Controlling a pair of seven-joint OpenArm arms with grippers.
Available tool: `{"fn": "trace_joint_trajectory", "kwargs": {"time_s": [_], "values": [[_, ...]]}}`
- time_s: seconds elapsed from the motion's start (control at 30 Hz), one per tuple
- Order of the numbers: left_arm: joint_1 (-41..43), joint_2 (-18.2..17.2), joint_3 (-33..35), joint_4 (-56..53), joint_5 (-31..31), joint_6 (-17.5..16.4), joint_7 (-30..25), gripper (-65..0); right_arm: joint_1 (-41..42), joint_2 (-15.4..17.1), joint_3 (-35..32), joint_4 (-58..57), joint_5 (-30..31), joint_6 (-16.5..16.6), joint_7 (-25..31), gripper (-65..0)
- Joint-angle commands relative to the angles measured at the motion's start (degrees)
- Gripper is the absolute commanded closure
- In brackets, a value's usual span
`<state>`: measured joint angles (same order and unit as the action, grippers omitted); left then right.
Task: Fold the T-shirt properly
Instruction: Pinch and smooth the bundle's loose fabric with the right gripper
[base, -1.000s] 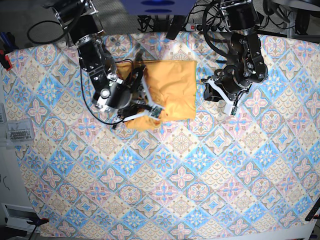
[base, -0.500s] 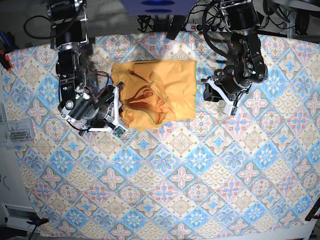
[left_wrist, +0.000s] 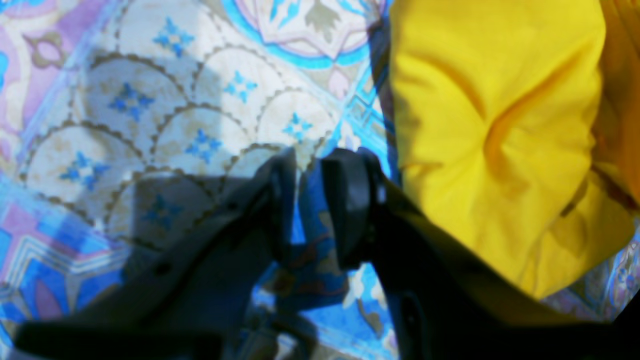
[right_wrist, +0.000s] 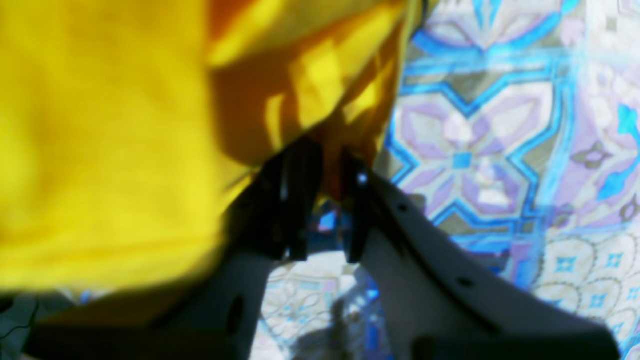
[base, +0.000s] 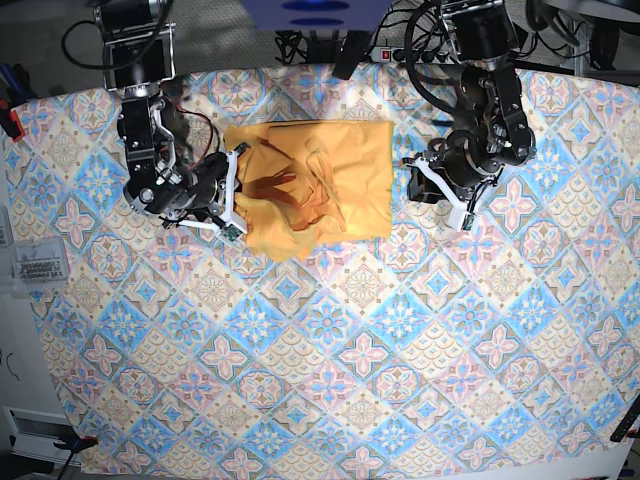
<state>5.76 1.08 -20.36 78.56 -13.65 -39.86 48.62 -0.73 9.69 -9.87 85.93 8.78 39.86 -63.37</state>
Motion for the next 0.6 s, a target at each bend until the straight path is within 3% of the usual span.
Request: {"fn": "trace_joint_trajectory", "kwargs": {"time_s": [0.0,0.17,0.37,0.57], "values": [[-0.44,-0.25,0.10,0.51,-0.28,-0.14,-0.31,-13.6,-0.10,0.02,-0.02,2.38,0.59,0.14,-0.32,-10.1],[-1.32,-0.07,0.10,0.51,-0.20,-0.14,-0.31,-13.6,-0.63,-1.30,-3.63,7.83,0.67,0.14,-6.03,-10.0],[-1.50,0.10,0.10,0.51,-0.20,-0.14,-0.31,-13.6,-0.45,-5.34,-6.62,12.66,0.67,0.14,-9.37,-10.1],[-1.50,-0.07,0.10,0.51,-0.20,-0.14,-0.31,-13.6,-0.63,-7.28,-12.15,14.42,0.67,0.14,-12.63,-10.1]]}}
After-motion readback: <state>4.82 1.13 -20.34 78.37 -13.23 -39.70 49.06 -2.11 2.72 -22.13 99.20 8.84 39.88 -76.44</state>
